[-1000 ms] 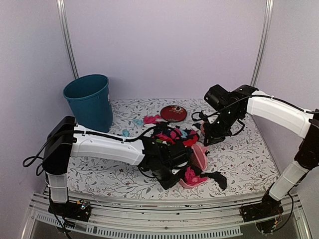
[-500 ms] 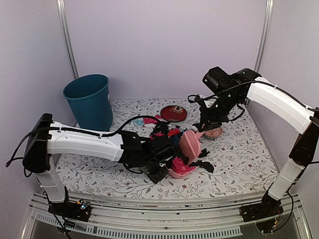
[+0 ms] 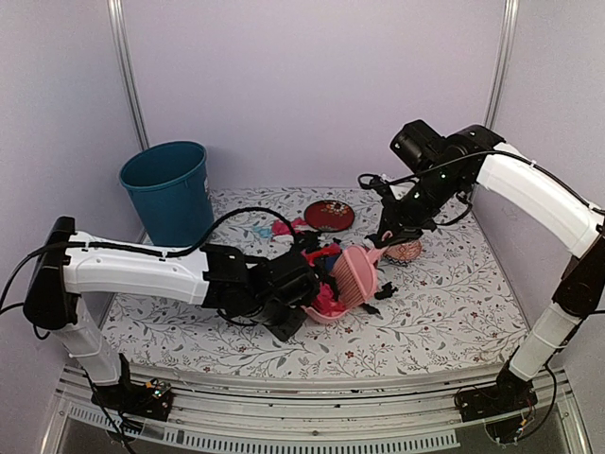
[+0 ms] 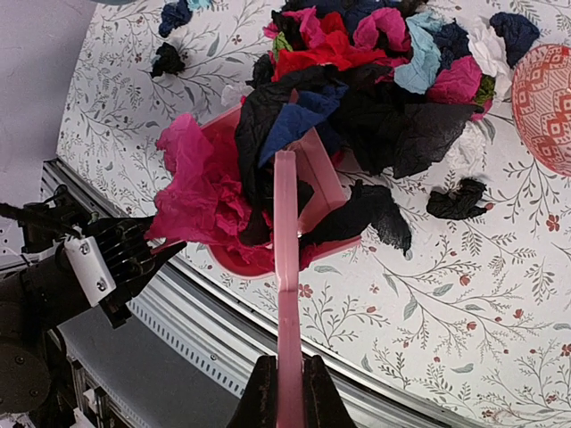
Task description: Sweep away the paper scraps from the table
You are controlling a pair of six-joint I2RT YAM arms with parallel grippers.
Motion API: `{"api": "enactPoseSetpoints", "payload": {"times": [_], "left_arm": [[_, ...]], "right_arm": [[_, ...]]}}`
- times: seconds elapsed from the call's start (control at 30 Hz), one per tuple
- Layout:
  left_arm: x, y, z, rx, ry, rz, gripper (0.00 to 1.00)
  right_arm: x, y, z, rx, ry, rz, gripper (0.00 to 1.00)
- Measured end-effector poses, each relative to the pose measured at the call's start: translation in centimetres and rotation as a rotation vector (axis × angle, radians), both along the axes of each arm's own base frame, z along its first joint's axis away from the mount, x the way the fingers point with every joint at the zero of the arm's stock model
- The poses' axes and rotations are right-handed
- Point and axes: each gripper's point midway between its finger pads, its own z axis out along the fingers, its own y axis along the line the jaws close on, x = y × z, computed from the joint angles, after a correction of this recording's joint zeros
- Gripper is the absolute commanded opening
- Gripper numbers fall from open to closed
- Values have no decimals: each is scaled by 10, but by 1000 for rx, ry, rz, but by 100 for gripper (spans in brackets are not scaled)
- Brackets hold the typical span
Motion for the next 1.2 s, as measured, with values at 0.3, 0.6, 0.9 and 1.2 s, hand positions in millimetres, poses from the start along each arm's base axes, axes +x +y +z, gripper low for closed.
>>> {"api": "enactPoseSetpoints", "payload": {"times": [0.3, 0.6, 0.9, 1.2], "left_arm": [[14, 10, 30, -33, -93, 47, 18], [35, 33, 57, -53, -161, 126, 17], [49, 56, 82, -70, -219, 191, 17], [64, 89, 103, -74, -250, 284, 17]], "right_arm": [[1, 4, 55, 97, -90, 1, 2], [2, -8, 91, 150, -157, -33, 2], [15, -42, 105, 142, -233, -147, 2], [13, -55, 80, 103, -212, -179, 2]]}}
